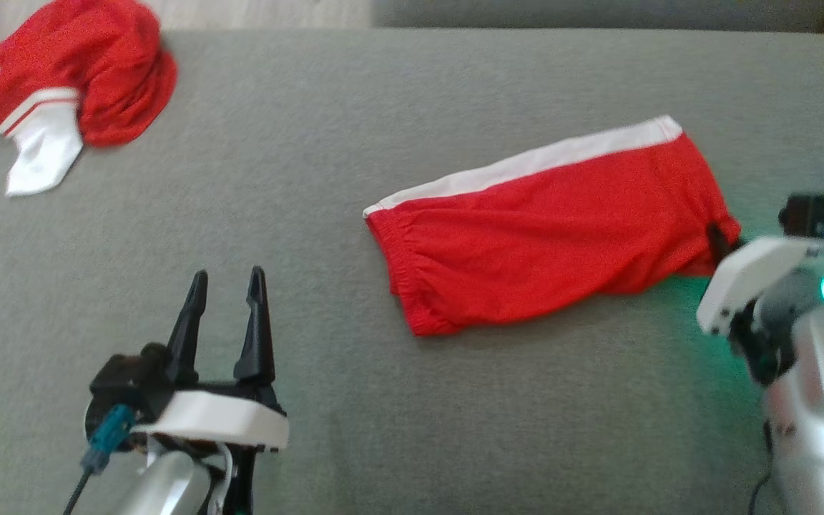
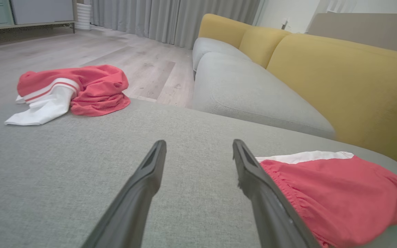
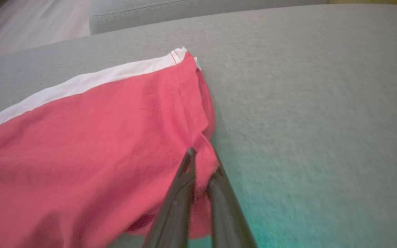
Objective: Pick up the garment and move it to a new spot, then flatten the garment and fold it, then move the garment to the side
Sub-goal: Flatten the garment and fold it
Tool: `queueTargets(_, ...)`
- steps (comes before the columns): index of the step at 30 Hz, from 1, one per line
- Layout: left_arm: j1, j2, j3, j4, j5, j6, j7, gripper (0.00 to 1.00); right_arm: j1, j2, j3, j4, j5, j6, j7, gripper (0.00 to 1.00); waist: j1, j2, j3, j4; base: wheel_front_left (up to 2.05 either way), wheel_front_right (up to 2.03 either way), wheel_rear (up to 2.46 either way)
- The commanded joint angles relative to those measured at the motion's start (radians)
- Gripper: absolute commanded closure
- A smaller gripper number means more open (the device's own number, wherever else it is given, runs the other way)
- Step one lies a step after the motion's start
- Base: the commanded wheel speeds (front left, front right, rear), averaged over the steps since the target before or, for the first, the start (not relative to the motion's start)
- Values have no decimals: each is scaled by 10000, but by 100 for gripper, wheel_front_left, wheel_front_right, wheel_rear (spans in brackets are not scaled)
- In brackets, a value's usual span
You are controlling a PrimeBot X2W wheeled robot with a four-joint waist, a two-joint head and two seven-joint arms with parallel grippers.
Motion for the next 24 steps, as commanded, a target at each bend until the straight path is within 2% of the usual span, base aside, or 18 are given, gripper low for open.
queueTargets(1,-108,310,467,-308,30,82,-81,0,245,218,-108,-595,-232,-7,-254,100,1,-1,-467,-542,0,0,0)
queueTargets(7,212,403,394,-386,24,184,-22,0,1610,934,-1148,-1869,-939,-7,-563,100,1,-1,-745,-1031,0,0,0)
queueTargets(13,297,405,240,-421,78,230,52,0,2395,1157,-1452,-2708,-1023,-7,-482,100,1,-1,-778,-1137,0,0,0)
queueTargets(19,285,418,149,-403,114,231,96,0,2511,1168,-1345,-2870,-927,-7,-583,100,1,-1,-847,-995,0,0,0)
queueTargets(24,356,431,142,-380,89,278,94,0,2133,1170,-595,-3091,-795,-7,-579,100,1,-1,-998,-743,0,0,0)
